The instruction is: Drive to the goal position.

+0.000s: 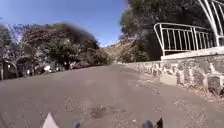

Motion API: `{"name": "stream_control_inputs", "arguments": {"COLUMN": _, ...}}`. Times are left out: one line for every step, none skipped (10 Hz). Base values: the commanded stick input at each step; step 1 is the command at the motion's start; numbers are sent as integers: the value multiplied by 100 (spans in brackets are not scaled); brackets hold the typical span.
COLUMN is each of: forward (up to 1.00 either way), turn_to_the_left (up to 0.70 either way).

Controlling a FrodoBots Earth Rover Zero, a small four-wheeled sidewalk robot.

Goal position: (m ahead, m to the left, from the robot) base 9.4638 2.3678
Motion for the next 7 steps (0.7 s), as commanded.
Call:
{"name": "stream_control_inputs", "arguments": {"forward": 50, "turn_to_the_left": -11}}
{"name": "stream_control_inputs", "arguments": {"forward": 50, "turn_to_the_left": 0}}
{"name": "stream_control_inputs", "arguments": {"forward": 50, "turn_to_the_left": 0}}
{"name": "stream_control_inputs", "arguments": {"forward": 50, "turn_to_the_left": 0}}
{"name": "stream_control_inputs", "arguments": {"forward": 50, "turn_to_the_left": 0}}
{"name": "stream_control_inputs", "arguments": {"forward": 50, "turn_to_the_left": 0}}
{"name": "stream_control_inputs", "arguments": {"forward": 50, "turn_to_the_left": 0}}
